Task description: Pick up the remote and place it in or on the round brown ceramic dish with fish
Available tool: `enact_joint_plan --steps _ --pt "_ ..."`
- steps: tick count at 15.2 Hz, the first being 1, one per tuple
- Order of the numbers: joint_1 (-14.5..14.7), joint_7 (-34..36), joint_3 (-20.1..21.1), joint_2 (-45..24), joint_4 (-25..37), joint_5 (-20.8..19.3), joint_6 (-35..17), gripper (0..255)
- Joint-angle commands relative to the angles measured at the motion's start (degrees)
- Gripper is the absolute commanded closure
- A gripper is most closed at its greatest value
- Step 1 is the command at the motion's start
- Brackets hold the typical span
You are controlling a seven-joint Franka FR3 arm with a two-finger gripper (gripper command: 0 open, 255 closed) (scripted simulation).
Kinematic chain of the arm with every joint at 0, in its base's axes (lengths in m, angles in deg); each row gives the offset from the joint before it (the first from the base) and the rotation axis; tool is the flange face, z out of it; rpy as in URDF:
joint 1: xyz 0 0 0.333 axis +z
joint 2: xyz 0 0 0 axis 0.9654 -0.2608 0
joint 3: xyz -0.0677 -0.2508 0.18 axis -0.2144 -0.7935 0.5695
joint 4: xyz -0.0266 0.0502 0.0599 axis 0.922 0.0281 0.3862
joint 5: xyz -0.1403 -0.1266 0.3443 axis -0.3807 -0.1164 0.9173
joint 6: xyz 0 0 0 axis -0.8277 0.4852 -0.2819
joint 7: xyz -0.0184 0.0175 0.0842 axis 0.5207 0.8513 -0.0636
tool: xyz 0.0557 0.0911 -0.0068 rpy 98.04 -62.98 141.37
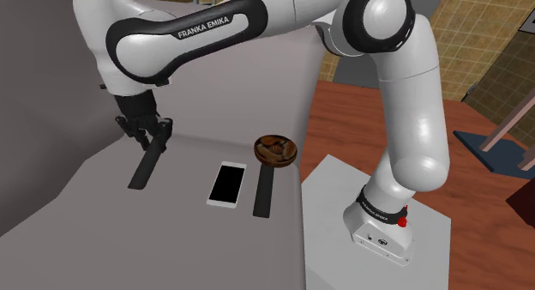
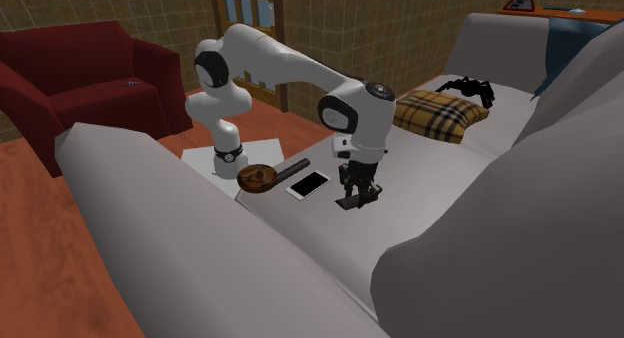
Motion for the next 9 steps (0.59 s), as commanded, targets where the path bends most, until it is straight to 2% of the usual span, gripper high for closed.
enact_joint_plan --steps 1,9 --pt "-0.12 -0.17 0.23 0.71 0.46 0.38 1.09 255" --pt "0.24 -0.85 0.76 1.97 4.91 1.27 6.50 255"
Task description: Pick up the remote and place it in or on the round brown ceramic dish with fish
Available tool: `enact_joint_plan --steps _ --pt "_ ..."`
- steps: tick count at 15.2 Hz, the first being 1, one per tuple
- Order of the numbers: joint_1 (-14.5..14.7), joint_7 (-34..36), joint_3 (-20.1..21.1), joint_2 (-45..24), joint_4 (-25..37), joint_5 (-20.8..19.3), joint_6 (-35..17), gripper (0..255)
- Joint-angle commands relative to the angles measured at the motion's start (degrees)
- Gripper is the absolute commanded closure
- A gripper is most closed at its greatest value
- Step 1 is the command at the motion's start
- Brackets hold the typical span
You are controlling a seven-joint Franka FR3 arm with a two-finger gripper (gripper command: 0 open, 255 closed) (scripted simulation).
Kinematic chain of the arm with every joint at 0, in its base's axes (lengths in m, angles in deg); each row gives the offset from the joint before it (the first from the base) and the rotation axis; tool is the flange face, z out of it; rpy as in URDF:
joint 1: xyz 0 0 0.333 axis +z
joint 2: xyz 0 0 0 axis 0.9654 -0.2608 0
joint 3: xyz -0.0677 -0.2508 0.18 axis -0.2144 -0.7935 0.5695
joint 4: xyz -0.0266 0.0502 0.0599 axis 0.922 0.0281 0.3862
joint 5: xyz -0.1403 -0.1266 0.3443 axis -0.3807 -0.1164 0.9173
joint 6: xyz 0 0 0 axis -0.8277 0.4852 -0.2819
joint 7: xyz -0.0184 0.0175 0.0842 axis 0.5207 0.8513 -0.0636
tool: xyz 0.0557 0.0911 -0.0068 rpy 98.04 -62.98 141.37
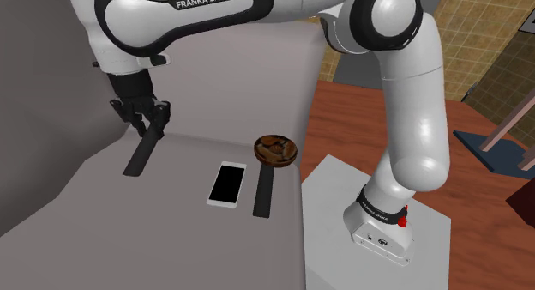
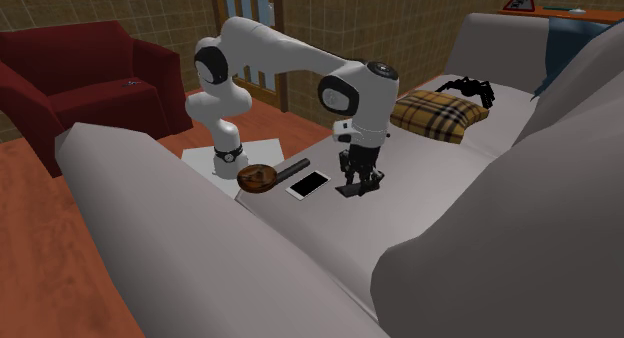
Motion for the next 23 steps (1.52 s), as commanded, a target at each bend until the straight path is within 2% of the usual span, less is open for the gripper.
enact_joint_plan --steps 1,2,8,13,17,23 --pt "0.21 -0.12 0.13 0.23 1.41 0.18 1.57 255" --pt "0.23 -0.14 0.14 0.25 1.56 0.20 1.74 255" --pt "-9.77 -5.77 2.25 16.07 -20.08 7.72 -6.31 255" --pt "-15.07 -13.49 1.76 28.92 -34.15 15.25 -10.36 255" --pt "-16.71 -20.45 -0.73 38.73 -43.77 20.78 -11.91 255" --pt "-16.62 -30.00 -6.54 51.86 -56.22 25.88 -12.10 255"
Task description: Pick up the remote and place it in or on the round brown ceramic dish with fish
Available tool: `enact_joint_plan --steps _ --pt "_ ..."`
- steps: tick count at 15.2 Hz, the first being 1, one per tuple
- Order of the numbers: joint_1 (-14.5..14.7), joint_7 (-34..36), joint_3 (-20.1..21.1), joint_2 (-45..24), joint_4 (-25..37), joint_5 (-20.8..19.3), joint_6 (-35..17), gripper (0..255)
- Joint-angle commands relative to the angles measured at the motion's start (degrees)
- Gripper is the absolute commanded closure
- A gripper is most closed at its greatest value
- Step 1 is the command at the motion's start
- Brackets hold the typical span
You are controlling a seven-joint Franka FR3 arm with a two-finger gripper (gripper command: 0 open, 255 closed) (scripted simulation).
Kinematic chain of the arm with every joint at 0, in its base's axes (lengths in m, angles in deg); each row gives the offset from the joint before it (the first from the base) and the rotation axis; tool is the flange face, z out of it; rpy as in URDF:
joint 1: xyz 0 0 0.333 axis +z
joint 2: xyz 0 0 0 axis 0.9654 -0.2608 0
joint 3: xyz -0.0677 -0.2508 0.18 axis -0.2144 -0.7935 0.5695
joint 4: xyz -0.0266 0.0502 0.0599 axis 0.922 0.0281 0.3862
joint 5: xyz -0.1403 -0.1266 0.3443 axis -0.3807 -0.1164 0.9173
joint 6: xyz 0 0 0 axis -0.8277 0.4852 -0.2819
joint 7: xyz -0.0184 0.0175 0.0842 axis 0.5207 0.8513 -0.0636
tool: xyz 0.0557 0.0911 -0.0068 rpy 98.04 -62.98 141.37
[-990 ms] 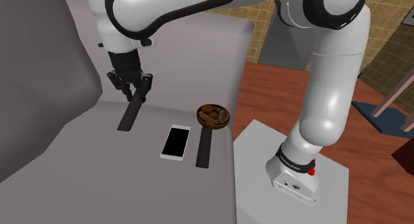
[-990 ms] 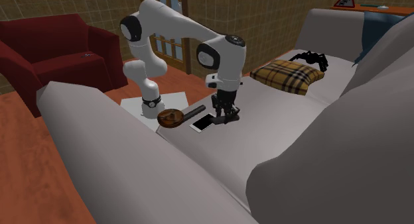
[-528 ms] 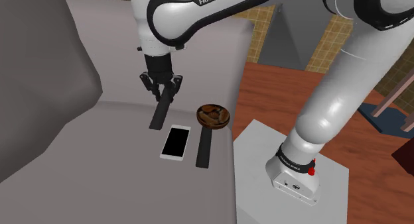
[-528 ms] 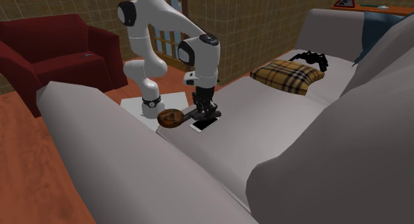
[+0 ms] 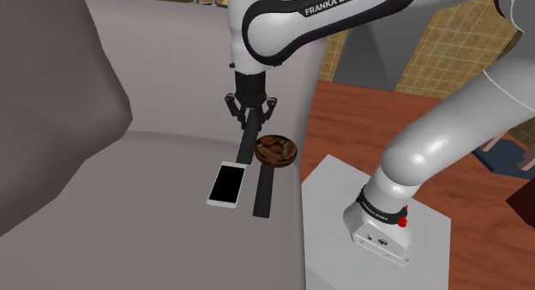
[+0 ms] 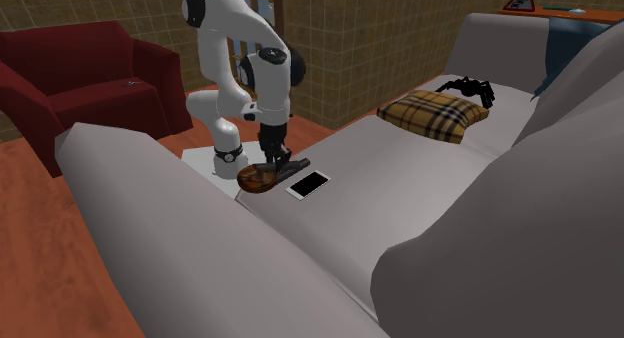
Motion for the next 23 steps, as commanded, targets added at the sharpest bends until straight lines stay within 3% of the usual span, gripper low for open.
enact_joint_plan --steps 1,5,16,23 --pt "0.02 -3.12 -2.17 3.88 -3.62 0.93 0.20 255" --pt "0.14 -9.61 -7.39 13.22 -11.92 1.58 1.47 255" --pt "0.12 -8.95 -5.47 8.97 -17.67 2.10 -8.45 255" --pt "0.16 -8.90 -5.44 8.77 -17.85 2.08 -8.84 255"
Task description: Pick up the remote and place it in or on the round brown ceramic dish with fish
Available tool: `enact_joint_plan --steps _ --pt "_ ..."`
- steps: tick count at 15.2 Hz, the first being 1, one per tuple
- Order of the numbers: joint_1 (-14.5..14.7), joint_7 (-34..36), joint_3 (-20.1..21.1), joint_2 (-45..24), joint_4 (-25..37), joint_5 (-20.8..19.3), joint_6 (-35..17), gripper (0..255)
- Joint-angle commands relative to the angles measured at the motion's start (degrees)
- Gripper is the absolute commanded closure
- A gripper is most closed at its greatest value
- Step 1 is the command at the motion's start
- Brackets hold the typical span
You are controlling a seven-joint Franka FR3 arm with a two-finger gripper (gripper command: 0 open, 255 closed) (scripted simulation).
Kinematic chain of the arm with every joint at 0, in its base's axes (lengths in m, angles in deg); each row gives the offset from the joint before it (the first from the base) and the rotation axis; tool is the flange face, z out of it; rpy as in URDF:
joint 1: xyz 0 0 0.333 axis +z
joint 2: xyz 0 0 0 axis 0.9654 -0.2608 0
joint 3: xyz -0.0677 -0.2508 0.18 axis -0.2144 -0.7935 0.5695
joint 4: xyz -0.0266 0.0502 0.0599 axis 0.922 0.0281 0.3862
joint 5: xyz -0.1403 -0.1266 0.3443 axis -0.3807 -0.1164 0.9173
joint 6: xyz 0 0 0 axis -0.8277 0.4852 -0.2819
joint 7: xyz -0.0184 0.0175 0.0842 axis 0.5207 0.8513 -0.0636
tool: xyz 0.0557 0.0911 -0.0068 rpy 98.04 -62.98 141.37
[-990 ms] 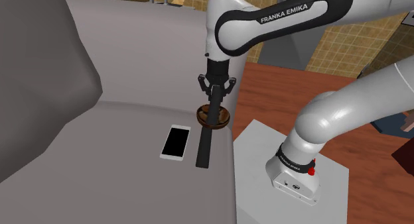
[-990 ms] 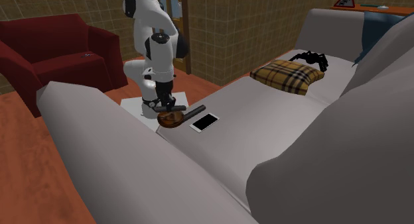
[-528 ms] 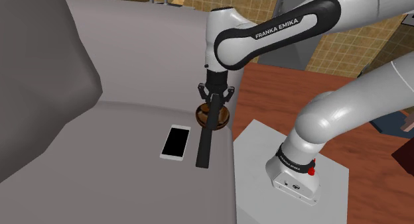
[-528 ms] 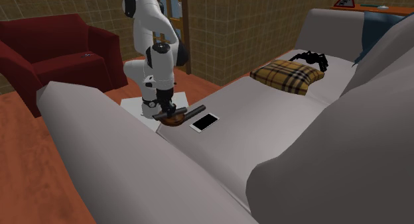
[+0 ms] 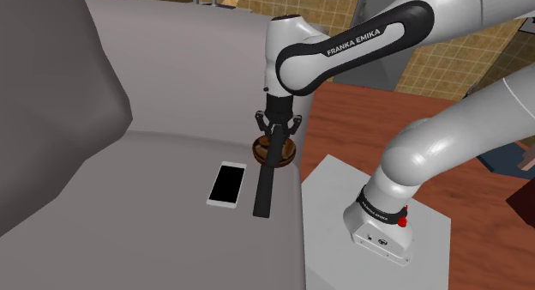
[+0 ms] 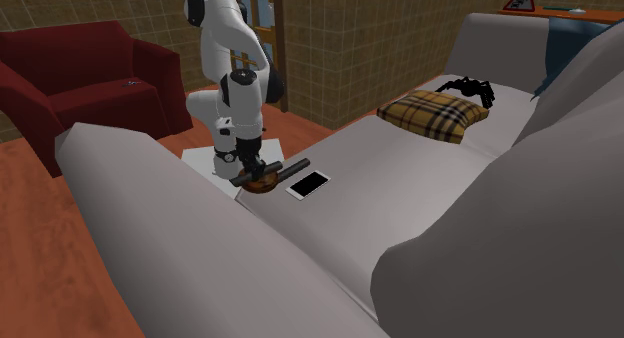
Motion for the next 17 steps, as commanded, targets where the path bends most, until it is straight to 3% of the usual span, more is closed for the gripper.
enact_joint_plan --steps 1,2,7,11,17 --pt "0.08 0.03 0.08 -0.13 -0.11 0.08 -0.02 255" --pt "0.11 0.04 0.08 -0.07 -0.12 0.10 0.03 0" --pt "0.08 0.03 0.08 -0.13 -0.11 0.08 -0.02 0" --pt "0.10 -0.18 -1.31 2.83 5.38 -0.44 8.36 0" --pt "0.10 -0.17 -1.31 2.83 5.38 -0.44 8.36 0"
